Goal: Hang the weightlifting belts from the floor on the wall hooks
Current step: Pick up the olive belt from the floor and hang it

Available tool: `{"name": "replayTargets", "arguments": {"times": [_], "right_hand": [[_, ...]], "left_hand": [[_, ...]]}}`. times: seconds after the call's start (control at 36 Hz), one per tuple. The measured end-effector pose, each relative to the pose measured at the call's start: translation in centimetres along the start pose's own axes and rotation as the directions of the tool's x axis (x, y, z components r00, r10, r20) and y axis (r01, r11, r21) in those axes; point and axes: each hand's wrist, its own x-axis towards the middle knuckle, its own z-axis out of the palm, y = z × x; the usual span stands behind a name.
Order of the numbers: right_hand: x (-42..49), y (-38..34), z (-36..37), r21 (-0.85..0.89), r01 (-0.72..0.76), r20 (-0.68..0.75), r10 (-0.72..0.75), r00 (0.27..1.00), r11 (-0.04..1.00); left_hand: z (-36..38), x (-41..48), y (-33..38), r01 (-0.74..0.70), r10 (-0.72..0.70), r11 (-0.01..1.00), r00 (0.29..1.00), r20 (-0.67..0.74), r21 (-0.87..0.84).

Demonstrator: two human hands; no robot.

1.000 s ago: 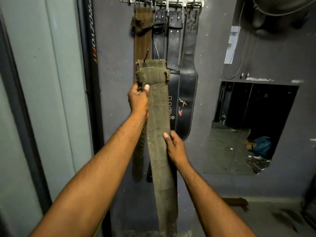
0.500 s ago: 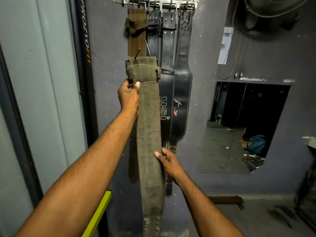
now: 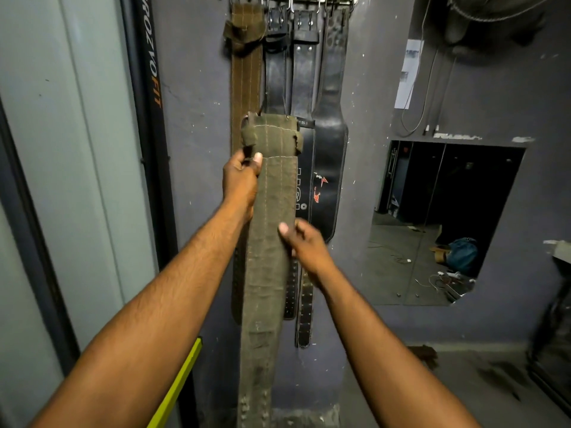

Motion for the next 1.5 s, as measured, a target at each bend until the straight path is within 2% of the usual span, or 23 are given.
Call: {"name": "replayTargets", "arguments": {"times": [0.08,0.17,0.28,0.39,0.44,0.53,0.58,0.64,0.72,0.78,0.92,1.0,1.06,1.11,1.25,1.31,1.42,1.5], "right_hand": [[2.8,-5.0,0.7,0.079,0.125,-0.118,-0.115,0.986,0.989],[4.5,-7.4,1.1,0.185,0.163,-0.198,-0.126,0.972,0.969],[5.1,-8.0,0.9,0.293,0.211,-0.245,-0.140,0.959,0.932],[5.5,-8.2,1.2,0.323,0.239,-0.249,-0.162,0.955,0.916],[5.7,-8.4,1.5,0.338,0.248,-0.239,-0.172,0.956,0.908],[6.0,-9.0,2.5,0.362,0.267,-0.246,-0.185,0.951,0.893],[6.4,-9.5,3.1,0.371,0.292,-0.265,-0.200,0.943,0.882],[6.7,-9.9,3.4,0.362,0.312,-0.277,-0.218,0.936,0.878],[7.2,-10.3,2.9,0.340,0.329,-0.302,-0.228,0.925,0.881],[7.6,-10.6,2.5,0.349,0.324,-0.322,-0.212,0.923,0.879],[8.0,-10.6,2.7,0.413,0.281,-0.335,-0.143,0.931,0.866],[7.9,-10.9,2.5,0.401,0.292,-0.347,-0.151,0.926,0.869],[8.0,-11.2,2.1,0.381,0.310,-0.363,-0.168,0.916,0.871],[8.1,-11.5,1.7,0.365,0.311,-0.370,-0.170,0.913,0.877],[7.7,-11.4,1.7,0.392,0.303,-0.358,-0.159,0.920,0.869],[7.6,-11.5,1.6,0.383,0.311,-0.366,-0.166,0.916,0.870],[7.7,-12.2,1.0,0.361,0.337,-0.382,-0.192,0.904,0.870],[7.7,-12.1,0.8,0.356,0.343,-0.380,-0.201,0.903,0.869]], "left_hand": [[0.6,-1.0,-0.6,0.030,-0.029,1.000,0.999,0.044,-0.007],[0.9,-1.5,-0.5,0.005,-0.007,1.000,0.996,0.087,0.028],[0.2,-1.5,0.5,-0.096,0.053,0.971,0.980,0.192,0.220],[-2.1,-1.5,0.0,-0.009,-0.112,0.955,0.914,0.390,0.296],[-2.5,-1.6,-0.4,-0.042,-0.087,0.945,0.923,0.375,0.323],[-2.2,-1.6,-0.8,-0.151,0.052,0.911,0.966,0.255,0.384],[-1.9,-1.9,-0.9,-0.220,0.156,0.884,0.971,0.183,0.414],[-1.9,-2.1,-0.8,-0.245,0.194,0.881,0.967,0.164,0.405],[-3.1,-2.3,-0.9,-0.131,0.023,0.946,0.939,0.343,0.296],[-3.9,-2.5,-1.6,-0.066,-0.070,0.951,0.907,0.416,0.303],[-3.7,-2.5,-2.6,-0.184,0.071,0.882,0.962,0.263,0.434],[-4.4,-2.3,-2.8,-0.123,-0.015,0.916,0.941,0.339,0.381],[-5.1,-2.7,-2.9,-0.056,-0.118,0.938,0.876,0.467,0.343],[-5.5,-3.4,-3.3,-0.055,-0.153,0.930,0.841,0.518,0.364],[-5.3,-4.3,-3.5,-0.066,-0.089,0.928,0.917,0.388,0.368],[-5.7,-4.6,-3.4,-0.021,-0.133,0.938,0.899,0.418,0.345],[-6.8,-6.0,-3.7,0.041,-0.241,0.936,0.798,0.552,0.349],[-6.8,-6.8,-4.9,0.011,-0.203,0.925,0.860,0.468,0.381]]}}
